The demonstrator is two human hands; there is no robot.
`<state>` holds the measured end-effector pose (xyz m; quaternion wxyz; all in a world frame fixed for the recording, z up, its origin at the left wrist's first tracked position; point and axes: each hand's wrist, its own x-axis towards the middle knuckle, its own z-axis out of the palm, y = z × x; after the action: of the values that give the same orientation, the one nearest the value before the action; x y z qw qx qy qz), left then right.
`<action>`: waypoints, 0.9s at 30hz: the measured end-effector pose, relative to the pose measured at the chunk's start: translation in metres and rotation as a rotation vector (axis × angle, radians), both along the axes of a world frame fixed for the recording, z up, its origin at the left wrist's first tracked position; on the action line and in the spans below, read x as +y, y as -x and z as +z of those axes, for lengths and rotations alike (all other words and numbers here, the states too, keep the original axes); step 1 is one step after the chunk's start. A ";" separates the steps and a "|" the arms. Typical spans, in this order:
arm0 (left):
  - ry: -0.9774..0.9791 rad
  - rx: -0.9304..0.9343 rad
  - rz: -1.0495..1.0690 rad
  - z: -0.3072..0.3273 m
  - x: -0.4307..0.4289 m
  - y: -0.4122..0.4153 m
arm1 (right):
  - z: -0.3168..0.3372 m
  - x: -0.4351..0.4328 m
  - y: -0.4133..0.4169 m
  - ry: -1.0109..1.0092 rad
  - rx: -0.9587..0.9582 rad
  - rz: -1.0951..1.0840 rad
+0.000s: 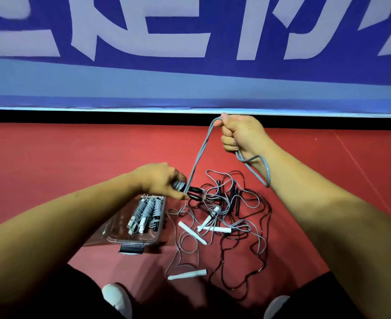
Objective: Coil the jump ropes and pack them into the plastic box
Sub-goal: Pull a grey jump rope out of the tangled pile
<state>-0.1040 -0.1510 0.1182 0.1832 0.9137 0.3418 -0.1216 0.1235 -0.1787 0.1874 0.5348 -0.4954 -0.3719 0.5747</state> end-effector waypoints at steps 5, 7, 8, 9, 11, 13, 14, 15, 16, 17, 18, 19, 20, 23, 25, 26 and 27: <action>0.223 -0.300 -0.076 0.013 -0.016 -0.017 | -0.012 0.012 -0.013 -0.016 -0.033 -0.129; 0.343 -0.432 -0.021 0.020 -0.020 -0.021 | -0.018 0.013 -0.023 0.007 -0.072 -0.192; 0.395 -0.504 0.004 0.024 -0.020 -0.023 | -0.022 0.015 -0.027 0.018 -0.106 -0.218; 0.439 -0.573 0.020 0.028 -0.020 -0.023 | -0.026 0.014 -0.034 0.032 -0.158 -0.239; 0.513 -0.729 0.103 0.037 -0.020 -0.022 | -0.037 0.015 -0.043 0.044 -0.292 -0.260; 0.582 -0.883 0.219 0.046 -0.016 -0.018 | -0.050 0.014 -0.048 0.051 -0.424 -0.251; 0.583 -0.939 0.265 0.051 -0.013 -0.017 | -0.055 0.013 -0.048 0.057 -0.488 -0.229; 0.566 -0.986 0.303 0.059 -0.012 -0.015 | -0.058 0.011 -0.046 0.060 -0.545 -0.182; 0.542 -1.025 0.348 0.063 -0.009 -0.013 | -0.059 0.008 -0.044 0.058 -0.594 -0.105; 0.513 -1.070 0.399 0.069 -0.006 -0.011 | -0.058 0.005 -0.040 0.055 -0.636 -0.007; 0.474 -1.102 0.464 0.072 -0.002 -0.009 | -0.056 0.001 -0.035 0.049 -0.674 0.096; 0.438 -1.126 0.539 0.074 0.004 -0.005 | -0.054 -0.002 -0.029 0.034 -0.711 0.190; 0.406 -1.131 0.610 0.074 0.011 0.000 | -0.050 -0.005 -0.021 0.010 -0.739 0.266; 0.289 -1.051 0.750 0.071 0.028 0.019 | -0.036 -0.014 0.000 -0.081 -0.730 0.407; 0.182 -0.904 0.770 0.067 0.037 0.030 | -0.025 -0.019 0.013 -0.136 -0.744 0.476; 0.116 -0.816 0.751 0.063 0.040 0.034 | -0.022 -0.020 0.018 -0.155 -0.773 0.505; 0.058 -0.746 0.711 0.060 0.042 0.037 | -0.019 -0.022 0.023 -0.158 -0.808 0.540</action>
<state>-0.1407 -0.1085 0.1778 0.3481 0.7167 0.5391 0.2729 0.1003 -0.2006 0.1686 0.2155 -0.5226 -0.7073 0.4245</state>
